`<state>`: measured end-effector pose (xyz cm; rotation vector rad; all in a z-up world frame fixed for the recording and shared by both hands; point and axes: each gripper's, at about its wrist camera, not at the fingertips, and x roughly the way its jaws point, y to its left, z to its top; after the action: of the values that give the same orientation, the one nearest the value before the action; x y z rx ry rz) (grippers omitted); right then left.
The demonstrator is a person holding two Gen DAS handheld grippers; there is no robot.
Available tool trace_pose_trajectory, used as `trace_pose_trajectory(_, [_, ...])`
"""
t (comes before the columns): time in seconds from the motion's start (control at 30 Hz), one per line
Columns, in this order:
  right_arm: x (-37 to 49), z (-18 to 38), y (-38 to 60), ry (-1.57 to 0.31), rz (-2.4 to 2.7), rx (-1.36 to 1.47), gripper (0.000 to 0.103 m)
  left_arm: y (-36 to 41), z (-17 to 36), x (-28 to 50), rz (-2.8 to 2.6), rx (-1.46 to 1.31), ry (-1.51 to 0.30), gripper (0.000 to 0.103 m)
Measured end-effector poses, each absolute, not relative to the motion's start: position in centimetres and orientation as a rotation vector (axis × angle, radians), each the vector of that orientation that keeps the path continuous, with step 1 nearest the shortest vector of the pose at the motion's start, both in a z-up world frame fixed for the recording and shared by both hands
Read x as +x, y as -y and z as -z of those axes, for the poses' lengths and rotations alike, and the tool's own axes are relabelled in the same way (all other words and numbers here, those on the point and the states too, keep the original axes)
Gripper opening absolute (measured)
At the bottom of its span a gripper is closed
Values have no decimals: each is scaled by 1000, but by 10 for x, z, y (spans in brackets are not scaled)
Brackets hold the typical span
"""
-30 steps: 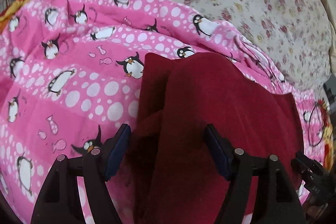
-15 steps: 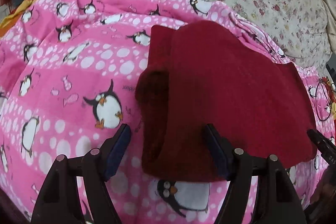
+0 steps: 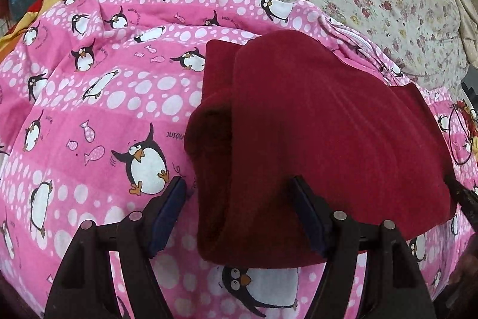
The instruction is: Fold small clothes
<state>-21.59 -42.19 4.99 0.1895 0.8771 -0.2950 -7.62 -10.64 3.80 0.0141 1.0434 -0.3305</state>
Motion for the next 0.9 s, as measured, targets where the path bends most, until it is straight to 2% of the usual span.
trace_pose_trajectory(0.1, [-213, -46, 419, -890, 303, 168, 9, 106, -38, -76, 332, 10, -1045, 64])
trace_pose_trajectory(0.23, [-220, -59, 422, -861, 350, 209, 38, 108, -37, -76, 326, 24, -1042, 64])
trace_pose_trajectory(0.27, [-221, -62, 420, -859, 348, 214, 39, 109, -37, -76, 326, 25, -1042, 64])
trace_pose_trajectory(0.5, [-211, -86, 391, -805, 202, 185, 39, 111, -38, -74, 327, 34, -1046, 64])
trace_pose_trajectory(0.6, [-188, -70, 379, -878, 121, 176, 39, 111, -38, -73, 331, 34, -1050, 64])
trace_pose_trajectory(0.67, [-173, -40, 373, -1002, 112, 157, 40, 109, -39, -72, 341, 32, -1058, 64])
trace_pose_trajectory(0.7, [-174, -39, 370, -985, 118, 136, 40, 107, -40, -71, 347, 29, -1069, 64])
trace_pose_trajectory(0.83, [-171, -56, 357, -989, 128, 99, 40, 94, -46, -67, 357, -22, -1098, 64])
trace_pose_trajectory(0.9, [-163, -71, 350, -956, 65, 127, 46, 91, -47, -67, 352, -36, -1098, 64])
